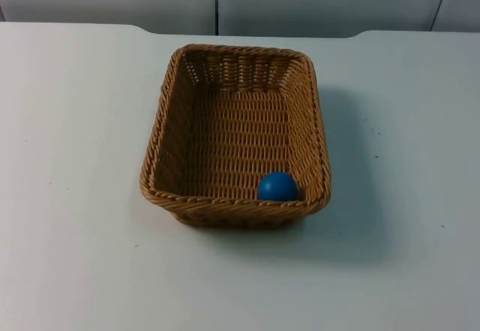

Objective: Pick up the basket with the left hand and place the ball into the basket with the right hand.

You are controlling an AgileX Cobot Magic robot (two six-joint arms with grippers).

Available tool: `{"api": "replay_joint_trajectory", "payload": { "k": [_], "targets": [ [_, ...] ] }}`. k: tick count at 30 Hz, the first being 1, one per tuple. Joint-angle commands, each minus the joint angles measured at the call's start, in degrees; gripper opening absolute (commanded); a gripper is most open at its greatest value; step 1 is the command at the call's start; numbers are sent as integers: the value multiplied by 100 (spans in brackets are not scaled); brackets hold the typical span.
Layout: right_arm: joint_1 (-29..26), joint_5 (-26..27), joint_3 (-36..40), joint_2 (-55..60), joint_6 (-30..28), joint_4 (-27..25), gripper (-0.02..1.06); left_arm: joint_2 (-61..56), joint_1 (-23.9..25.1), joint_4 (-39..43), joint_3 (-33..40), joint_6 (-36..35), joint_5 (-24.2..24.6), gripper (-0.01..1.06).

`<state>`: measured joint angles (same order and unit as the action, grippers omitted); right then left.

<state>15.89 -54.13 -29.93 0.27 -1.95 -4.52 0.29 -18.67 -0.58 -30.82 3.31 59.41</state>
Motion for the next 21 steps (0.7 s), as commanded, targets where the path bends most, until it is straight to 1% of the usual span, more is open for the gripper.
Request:
{"api": "replay_joint_trajectory", "payload": {
  "k": [1,4,7,12,16,19,21],
  "targets": [
    [2,-248,-74,-27,17,7,105,-29,-36,-60,26,81,104,105],
    [2,-396,-74,-27,-5,22,105,-29,-36,-60,51,81,112,105],
    [2,-725,-74,-27,-4,215,105,-29,-36,-6,73,81,158,105],
    [2,-688,-74,-27,-4,452,105,-29,-36,88,142,81,231,105],
    [2,-982,-74,-27,8,452,105,-29,-36,88,142,81,231,105],
    [2,-926,-13,-27,33,452,105,-29,-36,88,142,81,231,105],
    [2,-770,86,-27,33,400,105,-29,-36,88,142,81,231,105]
  ]
}}
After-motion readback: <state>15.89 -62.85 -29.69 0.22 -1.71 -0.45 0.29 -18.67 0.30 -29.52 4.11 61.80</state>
